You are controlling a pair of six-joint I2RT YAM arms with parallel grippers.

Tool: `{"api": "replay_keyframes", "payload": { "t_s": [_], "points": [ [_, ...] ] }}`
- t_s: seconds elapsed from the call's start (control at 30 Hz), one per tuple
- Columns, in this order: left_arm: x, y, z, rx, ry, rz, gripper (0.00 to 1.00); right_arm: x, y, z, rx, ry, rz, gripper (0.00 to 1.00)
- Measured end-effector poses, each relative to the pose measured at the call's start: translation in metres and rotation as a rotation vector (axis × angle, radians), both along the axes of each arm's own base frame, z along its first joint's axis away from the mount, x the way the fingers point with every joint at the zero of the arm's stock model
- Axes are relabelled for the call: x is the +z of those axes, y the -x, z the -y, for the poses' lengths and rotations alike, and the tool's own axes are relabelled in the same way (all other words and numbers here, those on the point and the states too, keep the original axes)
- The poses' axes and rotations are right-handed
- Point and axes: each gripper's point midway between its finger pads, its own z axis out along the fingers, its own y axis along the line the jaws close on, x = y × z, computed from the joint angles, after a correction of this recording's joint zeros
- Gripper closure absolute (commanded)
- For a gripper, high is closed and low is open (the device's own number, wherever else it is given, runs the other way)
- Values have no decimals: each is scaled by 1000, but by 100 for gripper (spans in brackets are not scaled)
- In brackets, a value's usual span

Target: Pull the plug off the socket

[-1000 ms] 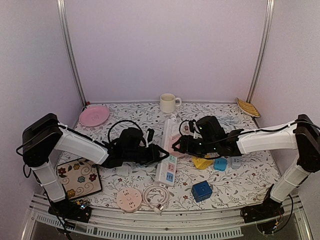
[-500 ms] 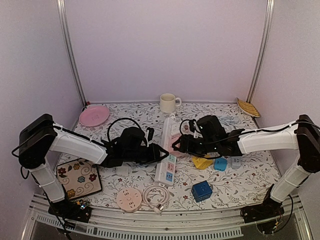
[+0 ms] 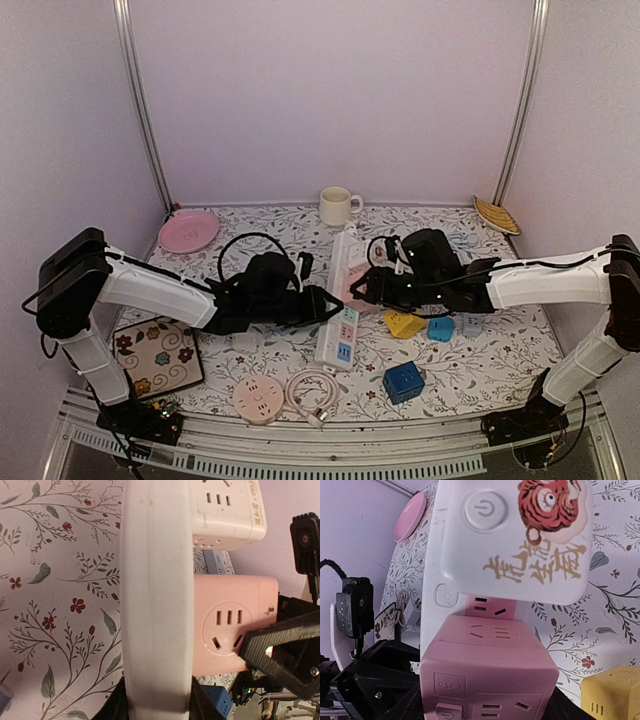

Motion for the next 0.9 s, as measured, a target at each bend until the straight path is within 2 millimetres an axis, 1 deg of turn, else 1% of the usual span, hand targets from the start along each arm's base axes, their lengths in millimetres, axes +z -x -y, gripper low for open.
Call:
{"api": "replay_keyframes", "payload": {
  "t_s": [0.33,0.57,0.9],
  "points": [
    [4,0,3,-3,10,-5,100,5,2,3,-9,14,19,96],
    [1,2,6,-17,15,-21,100,4,3,7,-20,36,21,96],
    [-4,-1,15,-33,3,-36,100,3,2,14,-39,91,27,96]
  ]
}}
